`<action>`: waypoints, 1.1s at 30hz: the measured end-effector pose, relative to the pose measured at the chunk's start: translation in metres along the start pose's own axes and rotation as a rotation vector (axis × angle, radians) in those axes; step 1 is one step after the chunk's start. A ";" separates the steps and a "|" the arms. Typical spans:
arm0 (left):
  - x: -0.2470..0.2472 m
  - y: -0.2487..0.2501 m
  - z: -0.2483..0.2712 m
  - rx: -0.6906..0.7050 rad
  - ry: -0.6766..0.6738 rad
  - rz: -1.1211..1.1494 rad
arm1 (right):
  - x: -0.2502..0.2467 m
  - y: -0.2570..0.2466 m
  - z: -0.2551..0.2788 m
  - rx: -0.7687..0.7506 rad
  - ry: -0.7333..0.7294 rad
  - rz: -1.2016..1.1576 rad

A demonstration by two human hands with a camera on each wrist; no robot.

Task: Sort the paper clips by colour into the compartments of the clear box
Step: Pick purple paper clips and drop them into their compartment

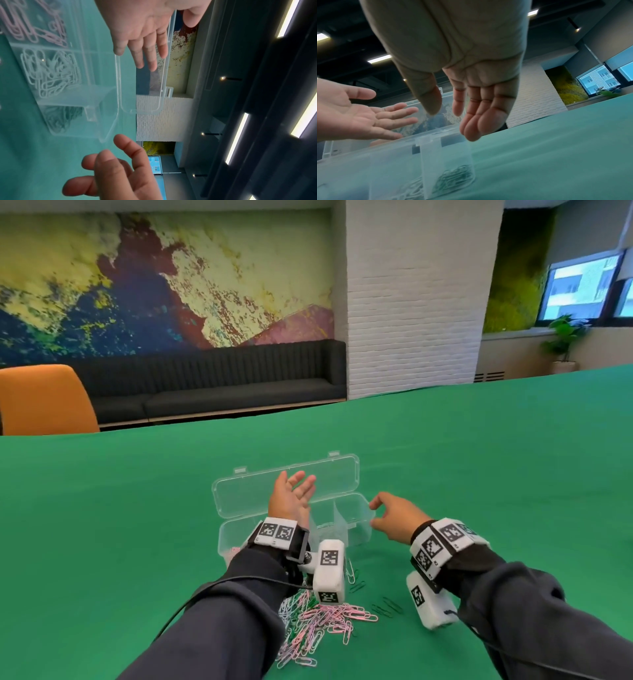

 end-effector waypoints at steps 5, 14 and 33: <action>-0.014 0.009 0.017 0.002 -0.040 0.127 | 0.003 -0.009 0.012 -0.048 -0.034 0.062; -0.134 0.008 0.068 0.084 -0.073 0.277 | 0.054 -0.019 0.016 0.101 -0.285 0.499; -0.211 -0.017 0.069 -0.145 0.078 0.304 | 0.123 -0.074 0.030 -0.222 -0.461 0.697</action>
Point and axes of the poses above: each hand's wrist, its own z-axis away from the middle knuckle, its own x-axis out of the palm, y = z × x, the point moved 2 cm from there along -z, towards the middle knuckle, and after that the axes turned 14 degrees about -z, right-handed, at the moved point
